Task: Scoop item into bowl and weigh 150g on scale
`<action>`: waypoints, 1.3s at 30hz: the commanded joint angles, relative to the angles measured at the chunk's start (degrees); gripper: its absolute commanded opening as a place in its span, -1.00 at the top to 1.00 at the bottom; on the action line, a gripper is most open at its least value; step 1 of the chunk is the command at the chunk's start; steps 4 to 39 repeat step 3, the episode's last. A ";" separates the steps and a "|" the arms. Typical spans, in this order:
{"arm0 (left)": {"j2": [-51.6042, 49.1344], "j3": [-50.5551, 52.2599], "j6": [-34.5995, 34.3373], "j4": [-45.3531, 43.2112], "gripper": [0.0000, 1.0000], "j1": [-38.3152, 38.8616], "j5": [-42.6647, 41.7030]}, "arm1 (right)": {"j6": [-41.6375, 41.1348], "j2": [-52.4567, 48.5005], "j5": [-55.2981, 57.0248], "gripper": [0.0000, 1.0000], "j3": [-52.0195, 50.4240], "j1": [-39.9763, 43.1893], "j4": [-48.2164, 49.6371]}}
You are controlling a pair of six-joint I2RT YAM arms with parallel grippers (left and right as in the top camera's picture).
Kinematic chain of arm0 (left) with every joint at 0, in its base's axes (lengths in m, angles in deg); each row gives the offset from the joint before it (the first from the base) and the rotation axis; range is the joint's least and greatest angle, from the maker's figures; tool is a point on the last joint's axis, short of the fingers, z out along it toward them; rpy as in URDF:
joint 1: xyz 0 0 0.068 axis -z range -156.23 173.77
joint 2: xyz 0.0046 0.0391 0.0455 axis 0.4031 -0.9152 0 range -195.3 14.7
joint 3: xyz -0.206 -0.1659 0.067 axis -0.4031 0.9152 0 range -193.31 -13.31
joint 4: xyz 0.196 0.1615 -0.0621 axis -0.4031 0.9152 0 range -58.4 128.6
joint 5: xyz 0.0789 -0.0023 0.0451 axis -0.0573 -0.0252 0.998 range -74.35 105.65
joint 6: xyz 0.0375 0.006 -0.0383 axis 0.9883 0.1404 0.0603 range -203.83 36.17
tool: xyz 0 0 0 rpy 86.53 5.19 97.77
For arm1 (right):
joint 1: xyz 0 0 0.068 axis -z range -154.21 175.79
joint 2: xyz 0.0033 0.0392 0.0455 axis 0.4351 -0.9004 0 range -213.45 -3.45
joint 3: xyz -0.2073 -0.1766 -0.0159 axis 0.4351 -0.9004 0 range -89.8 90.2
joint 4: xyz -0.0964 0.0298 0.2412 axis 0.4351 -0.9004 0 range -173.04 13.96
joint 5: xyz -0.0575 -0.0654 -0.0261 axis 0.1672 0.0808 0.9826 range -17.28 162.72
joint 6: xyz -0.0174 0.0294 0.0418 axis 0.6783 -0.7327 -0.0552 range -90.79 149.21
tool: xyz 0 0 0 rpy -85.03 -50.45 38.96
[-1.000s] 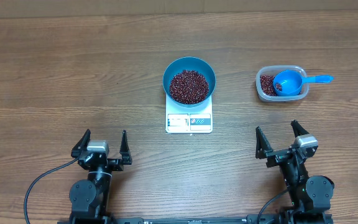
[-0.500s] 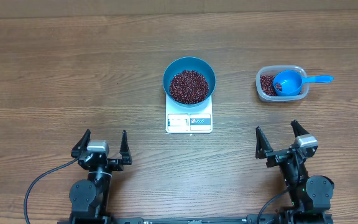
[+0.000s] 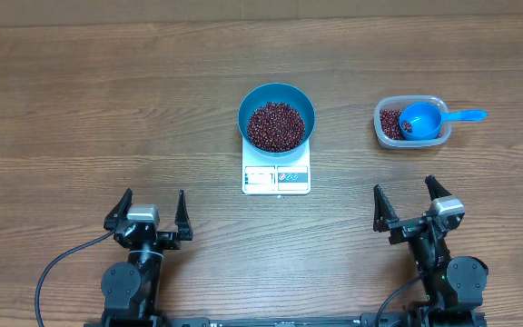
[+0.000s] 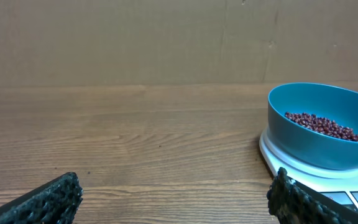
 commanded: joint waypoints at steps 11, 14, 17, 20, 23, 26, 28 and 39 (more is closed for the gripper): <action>0.66 0.33 0.92 -0.17 -0.99 -0.35 -0.63 | 0.00 0.68 0.15 -1.00 -0.61 -0.22 0.31; 0.66 0.33 0.92 -0.17 -0.99 -0.35 -0.63 | 0.00 0.68 0.15 -1.00 -0.61 -0.22 0.31; 0.66 0.33 0.92 -0.17 -0.99 -0.35 -0.63 | 0.00 0.68 0.15 -1.00 -0.61 -0.22 0.31; 0.66 0.33 0.92 -0.17 -0.99 -0.35 -0.63 | 0.00 0.68 0.15 -1.00 -0.61 -0.22 0.31; 0.66 0.33 0.92 -0.17 -0.99 -0.35 -0.63 | 0.00 0.68 0.15 -1.00 -0.61 -0.22 0.31; 0.66 0.33 0.92 -0.17 -0.99 -0.35 -0.63 | 0.00 0.68 0.15 -1.00 -0.61 -0.22 0.31; 0.66 0.33 0.92 -0.17 -0.99 -0.35 -0.63 | 0.00 0.68 0.15 -1.00 -0.61 -0.22 0.31; 0.66 0.33 0.92 -0.17 -0.99 -0.35 -0.63 | 0.00 0.68 0.15 -1.00 -0.61 -0.22 0.31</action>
